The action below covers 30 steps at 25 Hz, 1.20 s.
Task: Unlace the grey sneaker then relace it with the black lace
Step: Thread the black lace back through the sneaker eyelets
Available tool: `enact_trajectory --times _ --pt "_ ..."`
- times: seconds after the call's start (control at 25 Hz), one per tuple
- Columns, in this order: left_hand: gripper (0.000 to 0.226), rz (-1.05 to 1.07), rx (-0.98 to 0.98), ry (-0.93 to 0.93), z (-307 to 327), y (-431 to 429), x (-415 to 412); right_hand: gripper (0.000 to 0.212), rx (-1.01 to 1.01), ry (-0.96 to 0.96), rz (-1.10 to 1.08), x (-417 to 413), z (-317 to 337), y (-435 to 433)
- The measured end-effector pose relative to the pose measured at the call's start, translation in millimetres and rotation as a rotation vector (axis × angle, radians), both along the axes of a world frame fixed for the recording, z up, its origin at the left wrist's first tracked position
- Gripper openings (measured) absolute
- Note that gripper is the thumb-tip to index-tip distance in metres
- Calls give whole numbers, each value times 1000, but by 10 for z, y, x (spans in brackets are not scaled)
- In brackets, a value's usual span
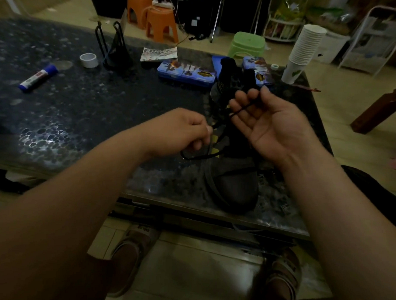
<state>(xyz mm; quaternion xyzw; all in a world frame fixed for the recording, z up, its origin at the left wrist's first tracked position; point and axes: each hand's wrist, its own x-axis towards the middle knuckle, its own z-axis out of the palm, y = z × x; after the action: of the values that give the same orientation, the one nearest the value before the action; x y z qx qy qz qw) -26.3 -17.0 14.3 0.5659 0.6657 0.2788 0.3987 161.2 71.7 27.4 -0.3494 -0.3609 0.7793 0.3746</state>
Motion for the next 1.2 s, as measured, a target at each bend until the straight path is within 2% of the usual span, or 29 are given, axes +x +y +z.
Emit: enact_trajectory --times 0.2,0.28,0.36,0.4,0.48,0.56,0.6,0.64,0.76,0.92,1.04,1.2 --pt "28 79 -190 236 -85 -36 -358 23 25 0 -152 158 -28 105" --pt "24 113 -260 351 -118 -28 -413 28 121 -144 -152 139 -64 83" --pt "19 156 -148 426 -147 23 -352 37 268 -394 -81 72 -106 2" --pt "27 170 -24 370 -140 57 -253 41 368 -524 -19 31 -125 -47" --pt "30 163 137 -29 -81 104 57 46 599 -692 120 -61 -160 -122" --pt "22 158 136 -451 -39 150 325 46 726 -723 190 -129 -158 -158" --pt "25 155 127 -563 -23 150 394 44 748 -729 185 -140 -158 -159" --pt "26 158 128 -586 -10 155 396 39 753 -747 155 -123 -146 -161" --pt "18 215 195 -366 -5 204 233 28 669 -740 19 -9 -119 -154" --pt "23 148 256 -71 -54 214 157 16 580 -631 -3 84 -72 -82" --pt "20 98 253 -38 -77 203 180 11 609 -646 9 102 -59 -43" --pt "12 35 200 -92 -132 195 189 10 717 -735 67 75 -133 -79"
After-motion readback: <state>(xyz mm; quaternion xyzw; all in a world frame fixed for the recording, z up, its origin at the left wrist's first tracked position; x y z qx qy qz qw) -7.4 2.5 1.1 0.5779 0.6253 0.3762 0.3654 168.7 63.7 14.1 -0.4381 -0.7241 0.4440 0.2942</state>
